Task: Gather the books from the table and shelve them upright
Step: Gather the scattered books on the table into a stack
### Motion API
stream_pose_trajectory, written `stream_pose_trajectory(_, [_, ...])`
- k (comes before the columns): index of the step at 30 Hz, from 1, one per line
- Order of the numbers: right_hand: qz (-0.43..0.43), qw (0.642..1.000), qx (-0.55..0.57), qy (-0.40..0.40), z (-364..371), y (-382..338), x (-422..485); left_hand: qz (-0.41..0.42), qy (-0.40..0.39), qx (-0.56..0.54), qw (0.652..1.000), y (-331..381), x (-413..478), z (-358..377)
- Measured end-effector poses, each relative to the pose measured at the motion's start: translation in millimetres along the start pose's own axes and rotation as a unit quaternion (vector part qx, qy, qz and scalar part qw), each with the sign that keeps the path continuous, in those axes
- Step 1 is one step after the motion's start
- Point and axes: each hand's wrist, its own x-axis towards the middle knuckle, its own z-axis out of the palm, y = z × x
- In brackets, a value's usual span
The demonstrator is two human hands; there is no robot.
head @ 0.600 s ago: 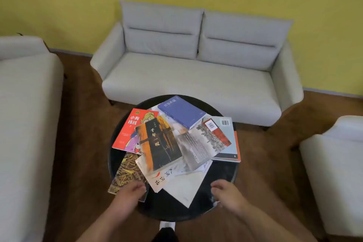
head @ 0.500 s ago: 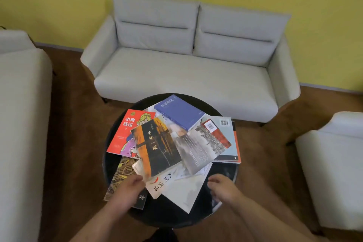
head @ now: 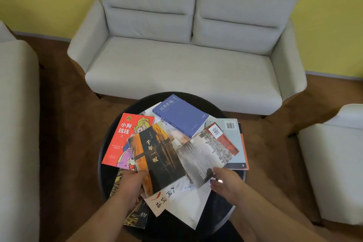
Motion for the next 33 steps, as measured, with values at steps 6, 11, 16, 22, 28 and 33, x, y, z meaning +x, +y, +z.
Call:
stream_pose_trajectory(6, [0.022, 0.998, 0.052, 0.000, 2.6, -6.9, 4.9, -0.030, 0.066, -0.001, 0.997, 3.1, 4.9, 8.1])
stream_pose_trajectory(11, [-0.008, 0.997, 0.083, -0.006, 6.0, -11.0, -0.8, -0.048, 0.088, 0.005, 0.995, 10.4, 5.3, 17.3])
stream_pose_trajectory(16, [-0.074, 0.995, 0.074, 0.000, -0.3, -22.0, -11.3, -0.025, 0.135, 0.108, 0.985, 10.6, 9.6, 27.9])
stream_pose_trajectory(22, [-0.128, 0.992, 0.018, 0.009, -20.4, -35.3, -22.3, -0.006, 0.095, 0.041, 0.995, 8.7, 4.8, 19.2])
stream_pose_trajectory(28, [-0.167, 0.984, -0.059, -0.018, -36.2, -34.8, -47.3, 0.011, 0.010, -0.072, 0.997, 10.7, -9.4, -3.6])
stream_pose_trajectory(33, [-0.153, 0.985, -0.028, -0.081, -30.9, -34.5, -68.1, 0.076, -0.042, -0.037, 0.996, 17.4, -37.7, -14.8])
